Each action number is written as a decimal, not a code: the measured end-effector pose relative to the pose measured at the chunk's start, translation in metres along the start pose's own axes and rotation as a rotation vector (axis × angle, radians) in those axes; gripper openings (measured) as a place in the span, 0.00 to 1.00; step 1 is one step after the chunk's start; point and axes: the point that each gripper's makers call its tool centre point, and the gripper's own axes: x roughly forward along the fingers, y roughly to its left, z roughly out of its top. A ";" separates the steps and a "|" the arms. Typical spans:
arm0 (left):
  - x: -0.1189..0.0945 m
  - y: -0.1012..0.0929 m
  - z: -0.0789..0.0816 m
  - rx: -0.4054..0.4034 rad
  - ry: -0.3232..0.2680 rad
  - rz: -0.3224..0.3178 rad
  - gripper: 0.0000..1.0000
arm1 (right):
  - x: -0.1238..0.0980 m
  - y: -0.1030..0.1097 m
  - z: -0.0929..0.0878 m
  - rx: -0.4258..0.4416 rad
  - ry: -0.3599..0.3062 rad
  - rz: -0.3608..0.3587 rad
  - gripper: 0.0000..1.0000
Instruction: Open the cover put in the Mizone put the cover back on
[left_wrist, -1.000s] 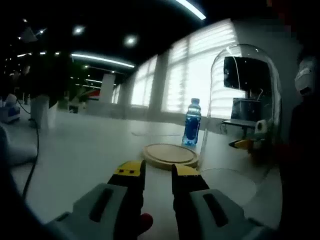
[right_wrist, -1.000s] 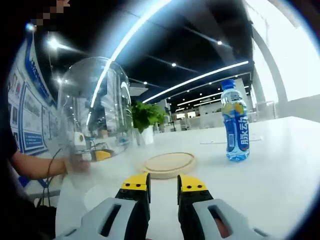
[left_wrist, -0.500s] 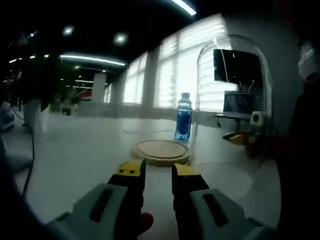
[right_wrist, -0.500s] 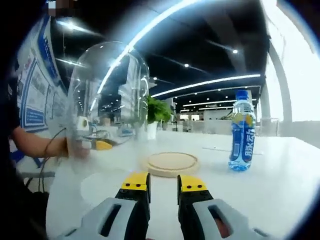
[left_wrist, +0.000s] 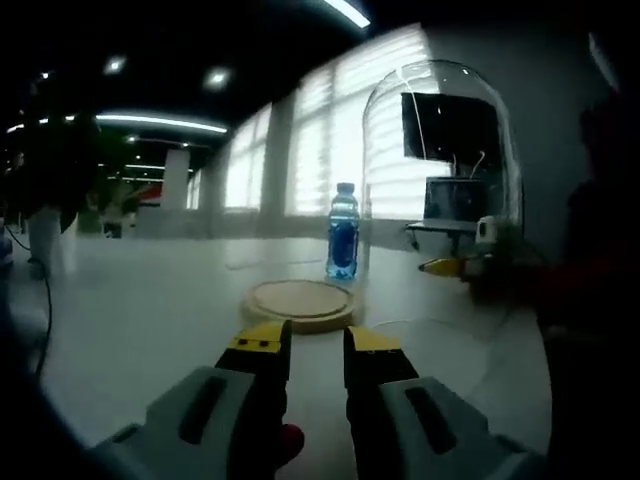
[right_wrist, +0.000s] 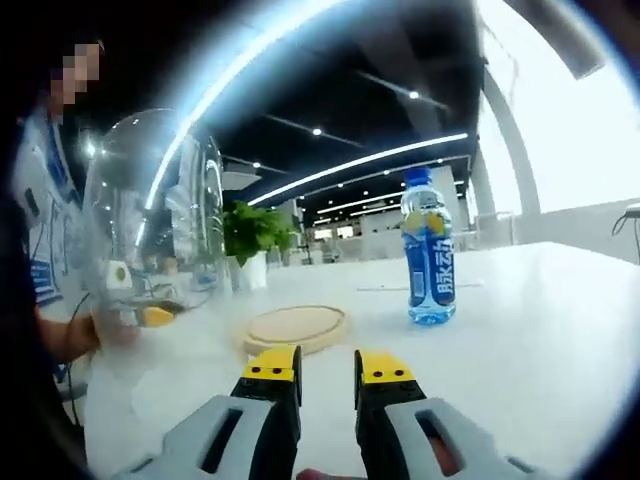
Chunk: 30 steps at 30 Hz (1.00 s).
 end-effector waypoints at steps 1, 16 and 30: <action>0.000 0.003 -0.001 -0.008 0.005 0.006 0.16 | 0.001 0.001 -0.002 0.015 0.012 0.007 0.13; -0.002 0.010 0.002 0.020 -0.009 0.053 0.15 | 0.002 0.008 -0.001 0.068 0.003 0.028 0.12; 0.000 0.006 0.002 0.067 -0.014 0.052 0.15 | 0.000 0.019 0.000 -0.004 -0.006 0.105 0.13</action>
